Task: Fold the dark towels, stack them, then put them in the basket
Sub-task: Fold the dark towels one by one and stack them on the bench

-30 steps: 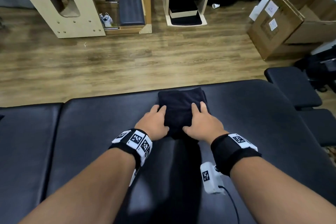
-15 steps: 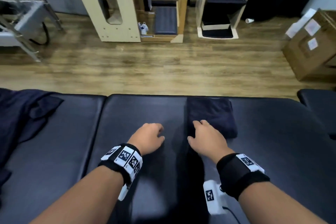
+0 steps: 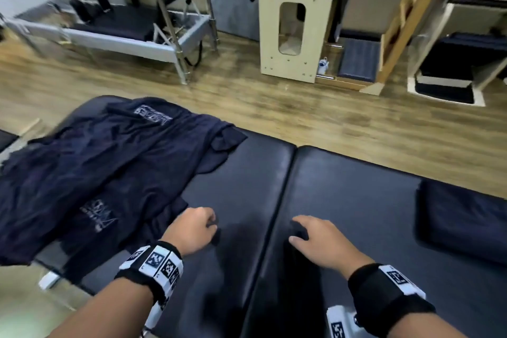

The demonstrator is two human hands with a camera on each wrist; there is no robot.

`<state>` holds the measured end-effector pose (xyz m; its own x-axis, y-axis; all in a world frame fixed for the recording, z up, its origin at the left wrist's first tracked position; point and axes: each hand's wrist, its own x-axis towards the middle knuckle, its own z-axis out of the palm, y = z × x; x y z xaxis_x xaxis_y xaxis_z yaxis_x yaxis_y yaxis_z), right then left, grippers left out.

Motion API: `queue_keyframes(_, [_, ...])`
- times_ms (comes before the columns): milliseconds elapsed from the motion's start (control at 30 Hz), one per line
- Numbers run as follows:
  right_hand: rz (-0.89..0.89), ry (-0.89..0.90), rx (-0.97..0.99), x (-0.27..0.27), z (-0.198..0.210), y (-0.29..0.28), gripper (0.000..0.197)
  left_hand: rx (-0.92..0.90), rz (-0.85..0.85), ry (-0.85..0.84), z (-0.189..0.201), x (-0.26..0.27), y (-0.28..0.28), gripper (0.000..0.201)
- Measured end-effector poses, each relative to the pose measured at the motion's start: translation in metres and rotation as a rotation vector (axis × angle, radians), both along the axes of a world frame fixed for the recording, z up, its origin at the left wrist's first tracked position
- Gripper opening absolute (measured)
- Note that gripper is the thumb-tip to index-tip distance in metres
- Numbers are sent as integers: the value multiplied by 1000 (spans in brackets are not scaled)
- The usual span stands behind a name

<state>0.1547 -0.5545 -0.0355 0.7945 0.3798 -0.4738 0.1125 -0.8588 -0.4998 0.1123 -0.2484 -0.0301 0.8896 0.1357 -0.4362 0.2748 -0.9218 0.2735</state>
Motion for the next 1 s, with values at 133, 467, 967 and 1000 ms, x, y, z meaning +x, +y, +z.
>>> queue_keyframes(133, [29, 6, -56, -2, -2, 79, 58, 122, -59, 12, -13, 2, 83, 19])
queue_keyframes(467, [123, 66, -132, -12, 0, 226, 40, 319, 85, -47, -48, -7, 188, 49])
queue_keyframes(967, [285, -170, 48, -10, 17, 364, 51, -611, 133, -214, 4, -2, 226, 14])
queue_keyframes(1000, [265, -211, 37, -8, 20, 368, 36, -623, 156, -214, 5, -4, 228, 11])
